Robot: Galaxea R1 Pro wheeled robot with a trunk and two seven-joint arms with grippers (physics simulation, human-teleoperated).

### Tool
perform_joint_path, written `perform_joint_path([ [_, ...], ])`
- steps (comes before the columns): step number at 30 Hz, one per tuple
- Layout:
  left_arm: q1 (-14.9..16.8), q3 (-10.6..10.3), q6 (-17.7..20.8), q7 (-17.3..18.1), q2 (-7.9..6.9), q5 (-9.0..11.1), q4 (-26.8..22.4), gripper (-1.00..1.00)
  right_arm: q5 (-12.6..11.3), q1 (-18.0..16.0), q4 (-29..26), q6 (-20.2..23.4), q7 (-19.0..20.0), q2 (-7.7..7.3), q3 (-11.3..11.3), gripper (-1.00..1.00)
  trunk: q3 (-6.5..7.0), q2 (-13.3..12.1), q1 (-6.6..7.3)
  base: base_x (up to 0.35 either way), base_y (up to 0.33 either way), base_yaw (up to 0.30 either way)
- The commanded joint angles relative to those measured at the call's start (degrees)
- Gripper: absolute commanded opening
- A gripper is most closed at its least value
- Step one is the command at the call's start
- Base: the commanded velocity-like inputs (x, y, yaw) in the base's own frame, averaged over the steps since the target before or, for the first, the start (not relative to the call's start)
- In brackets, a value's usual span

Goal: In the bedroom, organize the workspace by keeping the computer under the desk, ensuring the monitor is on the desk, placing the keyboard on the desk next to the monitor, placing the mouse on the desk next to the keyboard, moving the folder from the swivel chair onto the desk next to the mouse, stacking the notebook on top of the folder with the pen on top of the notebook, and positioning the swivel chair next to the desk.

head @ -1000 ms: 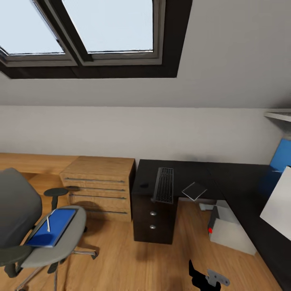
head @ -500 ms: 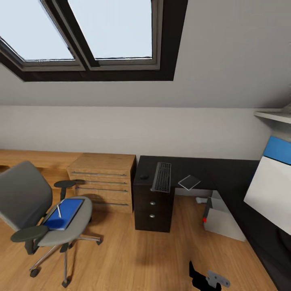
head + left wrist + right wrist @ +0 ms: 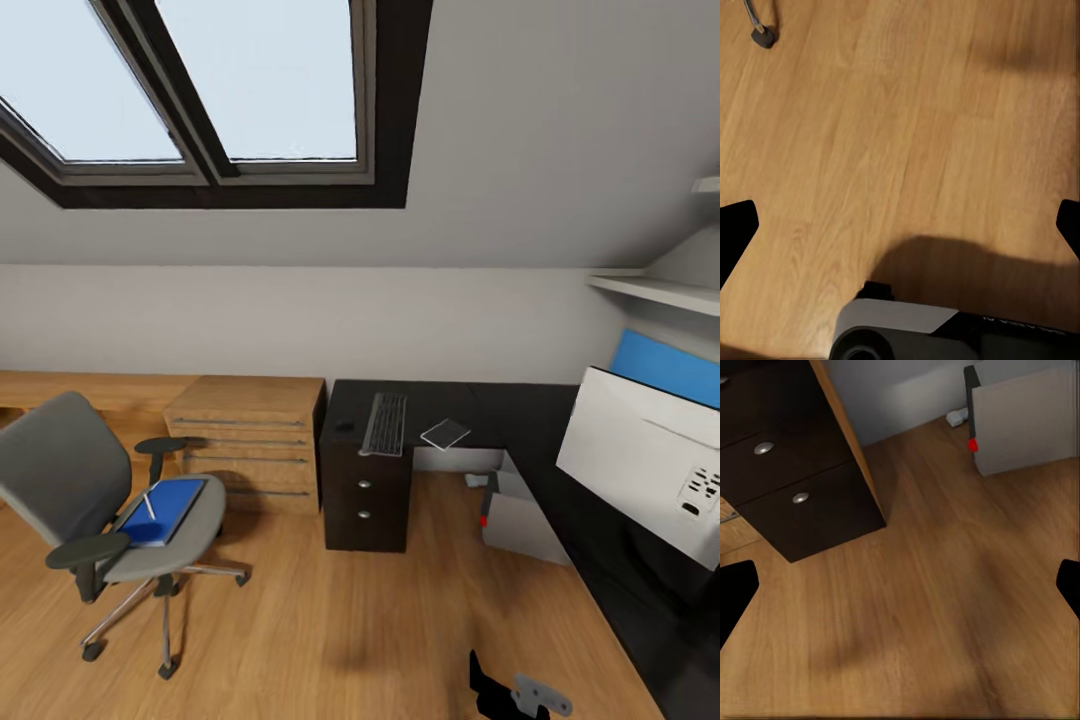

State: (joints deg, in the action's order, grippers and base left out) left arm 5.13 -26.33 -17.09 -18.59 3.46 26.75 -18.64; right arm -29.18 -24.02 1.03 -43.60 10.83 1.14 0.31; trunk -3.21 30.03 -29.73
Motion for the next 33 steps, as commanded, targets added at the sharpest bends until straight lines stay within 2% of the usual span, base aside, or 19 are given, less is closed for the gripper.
perform_joint_path([
  [1, 0.06, -0.49, -0.22, -0.39, -0.03, 0.40, 0.01, 1.00, -0.61, -0.07, 0.11, -0.17, 0.52, 0.01, 0.04, 1.00, -0.09, 0.11, -0.01, -0.150, -0.022, -0.081],
  [16, 0.06, -0.41, -0.22, -0.47, -0.03, 0.41, 0.01, 1.00, -0.53, -0.06, 0.11, -0.12, 0.56, 0.00, 0.04, 1.00, -0.02, 0.11, -0.01, -0.031, -0.003, -0.011],
  [22, 0.06, -0.47, -0.22, -0.48, -0.03, 0.41, 0.01, 1.00, -0.45, -0.06, 0.11, -0.09, 0.57, 0.00, 0.04, 1.00, -0.02, 0.11, -0.01, -0.262, -0.071, 0.000],
  [33, 0.06, -0.48, -0.22, -0.48, 0.02, 0.41, 0.01, 1.00, -0.39, -0.06, 0.03, -0.08, 0.59, -0.16, 0.07, 1.00, 1.95, -4.30, 2.41, -0.295, -0.214, 0.000],
])
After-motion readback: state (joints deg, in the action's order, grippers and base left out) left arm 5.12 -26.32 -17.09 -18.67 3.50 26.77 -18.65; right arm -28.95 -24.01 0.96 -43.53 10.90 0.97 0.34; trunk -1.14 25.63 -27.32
